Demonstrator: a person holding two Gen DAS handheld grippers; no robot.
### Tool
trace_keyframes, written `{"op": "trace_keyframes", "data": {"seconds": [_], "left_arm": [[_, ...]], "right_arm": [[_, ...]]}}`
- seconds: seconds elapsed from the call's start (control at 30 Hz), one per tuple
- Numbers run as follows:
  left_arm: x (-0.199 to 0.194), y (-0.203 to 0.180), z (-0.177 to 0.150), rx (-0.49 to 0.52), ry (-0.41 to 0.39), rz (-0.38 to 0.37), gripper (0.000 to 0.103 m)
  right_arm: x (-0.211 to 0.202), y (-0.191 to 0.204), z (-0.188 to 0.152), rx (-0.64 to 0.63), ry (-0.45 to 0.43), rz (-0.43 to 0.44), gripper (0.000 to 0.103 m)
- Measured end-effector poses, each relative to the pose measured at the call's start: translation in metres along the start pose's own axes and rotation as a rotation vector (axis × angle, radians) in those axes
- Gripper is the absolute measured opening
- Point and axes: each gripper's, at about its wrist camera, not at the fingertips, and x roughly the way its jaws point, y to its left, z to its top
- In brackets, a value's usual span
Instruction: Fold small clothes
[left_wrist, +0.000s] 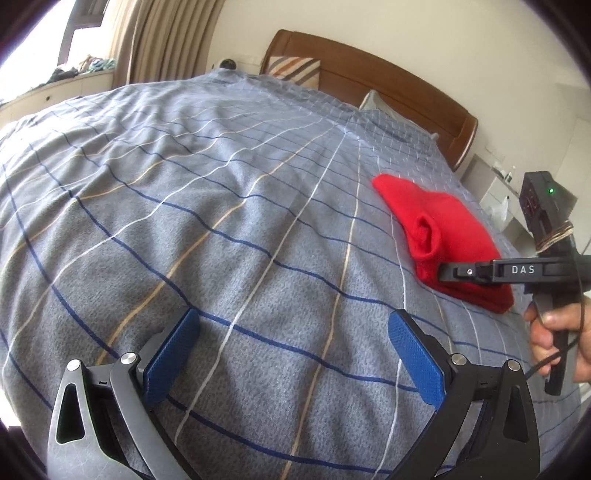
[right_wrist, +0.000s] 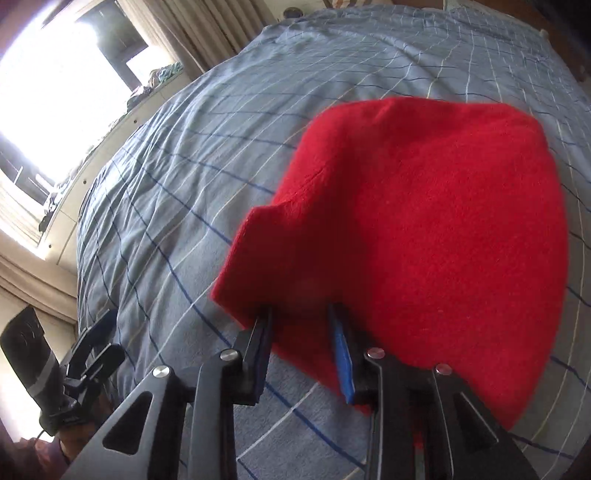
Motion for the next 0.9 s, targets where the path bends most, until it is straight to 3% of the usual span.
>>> {"op": "trace_keyframes", "data": {"seconds": [0.13,0.23,0.33,0.4,0.53,0.57,0.6,0.67,0.8,0.9], "left_arm": [[0.002,-0.005,-0.002,0.038,0.005,0.027,0.102],[0.006,-0.008,-0.002,0.047,0.009,0.038,0.102],[0.008,-0.012,-0.005,0.082,0.010,0.067,0.102],[0.009,-0.017,-0.009,0.114,0.010,0.087,0.102],[0.010,-0.024,-0.015,0.178,0.018,0.129,0.102],[0.010,-0.026,-0.016,0.190,0.018,0.142,0.102],[0.011,-0.028,-0.017,0.199,0.018,0.155,0.102],[0.012,-0.029,-0.018,0.211,0.018,0.169,0.102],[0.013,-0.029,-0.018,0.213,0.018,0.173,0.103],[0.013,-0.029,-0.018,0.213,0.018,0.174,0.103]], "right_arm": [[-0.043,0.006,-0.014,-0.013,-0.078,0.017,0.032],[-0.082,-0.009,-0.023,-0.025,-0.158,-0.102,0.032],[-0.076,-0.043,-0.035,0.057,-0.106,-0.161,0.032],[-0.058,-0.059,-0.054,0.101,-0.038,-0.138,0.032],[-0.062,-0.043,-0.094,0.076,-0.050,-0.152,0.033],[-0.070,-0.037,-0.102,0.073,-0.073,-0.162,0.041],[-0.078,-0.033,-0.110,0.072,-0.097,-0.163,0.056],[-0.094,-0.024,-0.127,0.068,-0.157,-0.172,0.071],[-0.111,-0.015,-0.156,0.054,-0.239,-0.254,0.074],[-0.110,-0.015,-0.169,0.076,-0.248,-0.252,0.075]]}}
